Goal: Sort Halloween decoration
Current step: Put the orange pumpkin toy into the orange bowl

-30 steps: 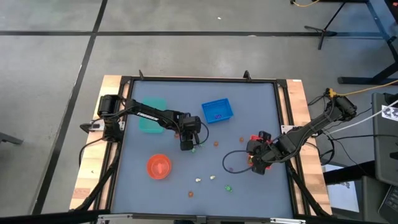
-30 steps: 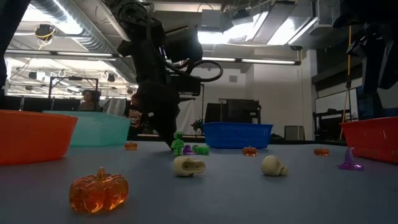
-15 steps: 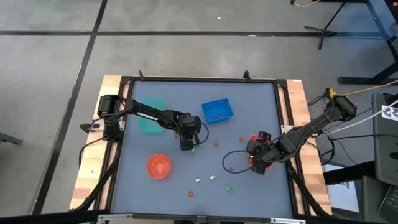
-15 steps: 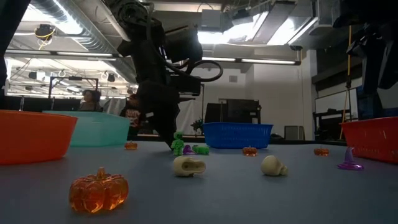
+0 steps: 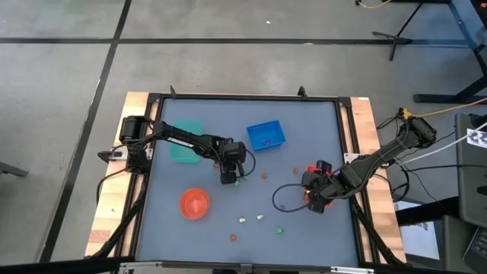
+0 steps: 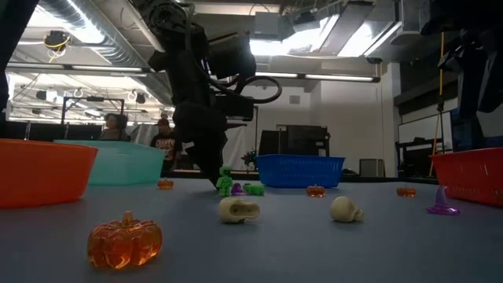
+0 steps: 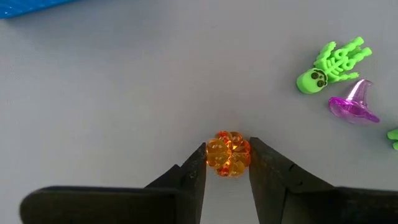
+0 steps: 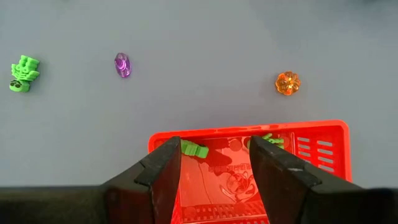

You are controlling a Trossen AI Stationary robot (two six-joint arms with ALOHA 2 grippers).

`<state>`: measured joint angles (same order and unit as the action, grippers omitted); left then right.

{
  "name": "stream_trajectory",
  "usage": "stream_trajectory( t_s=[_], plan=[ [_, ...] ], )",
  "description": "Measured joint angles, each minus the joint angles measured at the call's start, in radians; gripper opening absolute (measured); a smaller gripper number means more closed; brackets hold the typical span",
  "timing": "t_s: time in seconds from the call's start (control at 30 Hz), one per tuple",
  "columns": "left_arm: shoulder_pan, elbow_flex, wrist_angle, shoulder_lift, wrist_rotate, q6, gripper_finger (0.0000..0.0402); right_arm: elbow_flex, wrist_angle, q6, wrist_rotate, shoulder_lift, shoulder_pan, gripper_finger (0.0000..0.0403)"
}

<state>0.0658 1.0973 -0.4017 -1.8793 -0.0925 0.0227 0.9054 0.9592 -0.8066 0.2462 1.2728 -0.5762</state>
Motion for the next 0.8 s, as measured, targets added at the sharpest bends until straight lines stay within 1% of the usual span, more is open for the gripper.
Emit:
stream_trajectory(
  t_s=[0.43,0.67,0.8],
  plan=[
    [-0.002,0.0,-0.013,0.014,-0.002,0.0,0.0079,0.0,0.0,0.0,0.0,0.0,0.0,0.0189],
    [-0.003,0.0,-0.042,0.074,0.002,0.01,0.0078,0.0,-0.017,0.0,0.0,0.0,0.001,0.0189],
    [-0.003,0.0,-0.076,0.129,0.038,0.054,0.0078,0.0,-0.024,0.0,0.0,0.0,0.001,0.0189]
  ],
)
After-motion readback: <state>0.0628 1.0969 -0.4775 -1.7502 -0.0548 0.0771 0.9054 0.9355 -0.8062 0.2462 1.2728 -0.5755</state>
